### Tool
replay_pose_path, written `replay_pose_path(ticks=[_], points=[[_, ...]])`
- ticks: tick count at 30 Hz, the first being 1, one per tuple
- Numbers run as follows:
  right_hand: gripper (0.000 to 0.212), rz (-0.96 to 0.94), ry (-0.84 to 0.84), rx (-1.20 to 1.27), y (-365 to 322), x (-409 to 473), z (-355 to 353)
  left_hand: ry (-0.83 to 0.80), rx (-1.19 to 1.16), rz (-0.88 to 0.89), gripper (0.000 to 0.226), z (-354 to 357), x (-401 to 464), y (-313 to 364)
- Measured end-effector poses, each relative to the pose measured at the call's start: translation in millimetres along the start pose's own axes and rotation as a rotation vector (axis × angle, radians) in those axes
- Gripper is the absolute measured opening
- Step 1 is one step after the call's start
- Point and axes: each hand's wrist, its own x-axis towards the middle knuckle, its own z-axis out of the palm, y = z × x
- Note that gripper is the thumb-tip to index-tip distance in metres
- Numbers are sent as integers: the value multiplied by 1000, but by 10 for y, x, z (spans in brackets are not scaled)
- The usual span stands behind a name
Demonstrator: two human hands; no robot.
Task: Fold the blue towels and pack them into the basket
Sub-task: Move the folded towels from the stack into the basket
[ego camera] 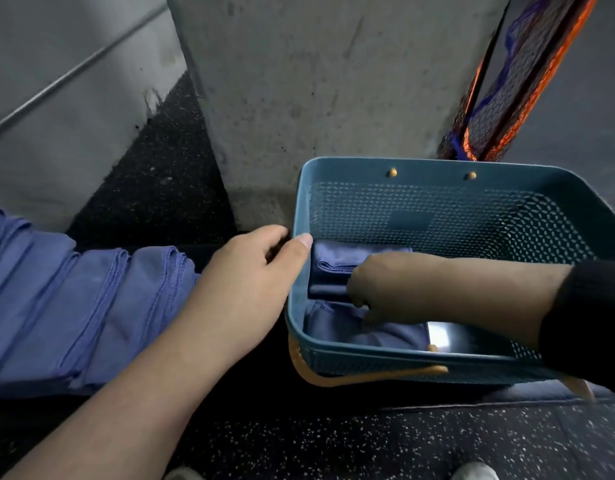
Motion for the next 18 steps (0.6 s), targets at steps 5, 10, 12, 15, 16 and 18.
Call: replay_pose_path(ticks=[5, 10, 12, 15, 16, 18], points=[[16, -50, 97, 98, -31, -71, -126, 11, 10, 4, 46, -16, -23, -24], [27, -59, -17, 64, -177, -79, -109, 18, 30, 15, 45, -20, -27, -57], [29, -22, -64, 40, -202, -29, -134, 16, 29, 19, 43, -20, -19, -69], [33, 50, -129, 53, -238, 23, -159, 10, 21, 26, 43, -14, -2, -81], [34, 46, -110, 47, -234, 32, -149, 9, 15, 25, 43, -11, 7, -88], [33, 34, -68, 39, -232, 24, -148, 8, 14, 18, 43, -11, 15, -92]])
